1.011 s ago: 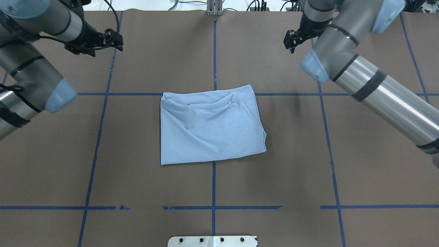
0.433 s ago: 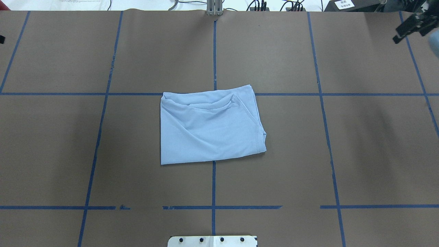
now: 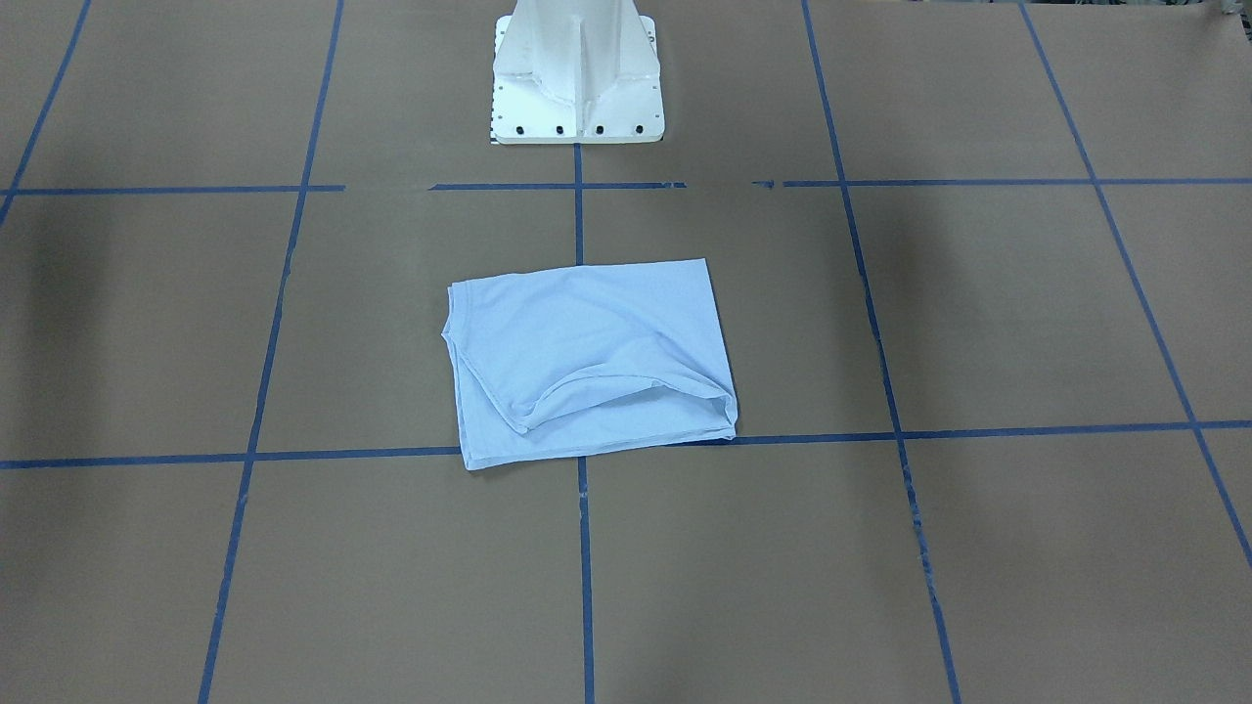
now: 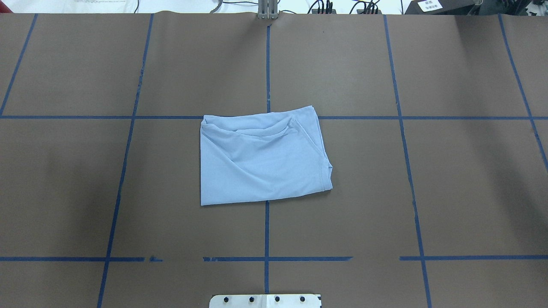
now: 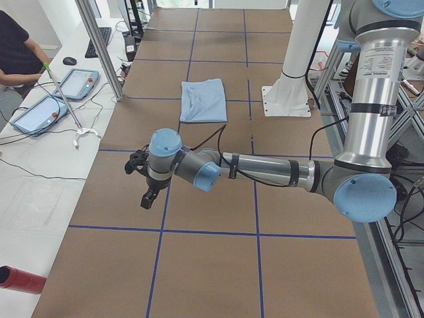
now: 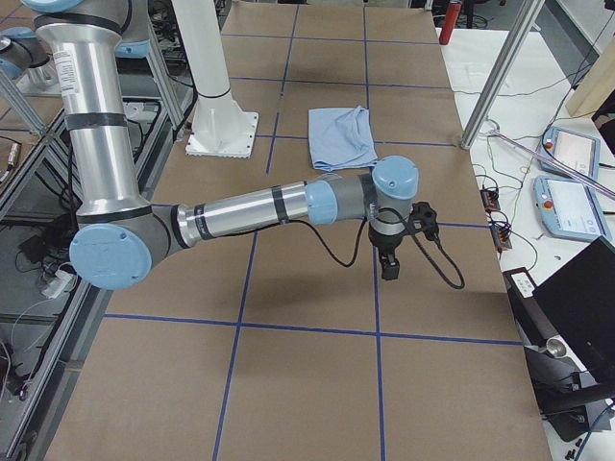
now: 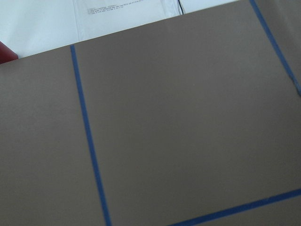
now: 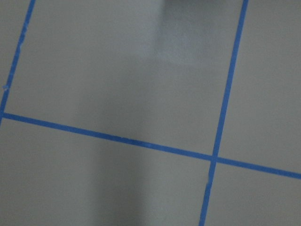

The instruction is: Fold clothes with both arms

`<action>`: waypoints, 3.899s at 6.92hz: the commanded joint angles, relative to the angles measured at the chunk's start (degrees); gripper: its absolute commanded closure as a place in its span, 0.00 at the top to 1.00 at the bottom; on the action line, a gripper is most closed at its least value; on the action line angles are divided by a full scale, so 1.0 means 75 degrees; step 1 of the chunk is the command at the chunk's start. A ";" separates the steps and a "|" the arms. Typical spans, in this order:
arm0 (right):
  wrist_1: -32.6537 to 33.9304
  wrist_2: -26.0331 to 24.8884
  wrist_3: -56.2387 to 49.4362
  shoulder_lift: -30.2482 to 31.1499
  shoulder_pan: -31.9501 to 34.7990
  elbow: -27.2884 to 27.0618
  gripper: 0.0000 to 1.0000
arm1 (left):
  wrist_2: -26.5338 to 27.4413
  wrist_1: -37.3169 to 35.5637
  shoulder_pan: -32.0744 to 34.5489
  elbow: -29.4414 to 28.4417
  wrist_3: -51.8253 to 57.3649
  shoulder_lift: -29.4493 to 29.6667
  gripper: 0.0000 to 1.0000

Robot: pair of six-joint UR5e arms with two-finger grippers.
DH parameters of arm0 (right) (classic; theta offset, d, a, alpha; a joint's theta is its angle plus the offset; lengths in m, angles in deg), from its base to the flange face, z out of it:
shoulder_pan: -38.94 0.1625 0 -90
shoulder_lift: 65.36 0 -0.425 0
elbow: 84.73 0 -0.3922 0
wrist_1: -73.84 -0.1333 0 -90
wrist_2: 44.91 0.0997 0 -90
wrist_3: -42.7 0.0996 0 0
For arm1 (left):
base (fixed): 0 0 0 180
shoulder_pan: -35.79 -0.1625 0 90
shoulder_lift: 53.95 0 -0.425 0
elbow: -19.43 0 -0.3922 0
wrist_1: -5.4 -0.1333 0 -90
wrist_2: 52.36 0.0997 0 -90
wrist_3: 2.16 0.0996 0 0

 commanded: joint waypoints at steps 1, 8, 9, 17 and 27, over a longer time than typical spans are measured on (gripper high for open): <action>-0.0060 0.0187 0.0024 0.0979 0.0042 -0.0586 1.00 | -0.0052 -0.0214 -0.0004 0.0005 0.0024 -0.0474 1.00; -0.0456 0.0412 -0.0011 0.1111 0.0112 0.0874 1.00 | -0.0285 -0.2959 0.0815 0.0332 0.1969 -0.0637 1.00; -0.0668 0.0691 0.0001 0.1146 0.0217 0.1027 1.00 | -0.0403 -0.2959 0.0804 0.0449 0.1946 -0.0708 1.00; -0.0026 0.0670 0.0001 0.1018 0.0874 0.0173 1.00 | -0.0393 -0.2970 0.0804 0.0720 0.1876 -0.0708 1.00; -0.0073 0.0214 -0.0093 0.0854 0.0476 0.0172 1.00 | -0.0404 -0.3005 0.0816 0.0778 0.1875 -0.0708 1.00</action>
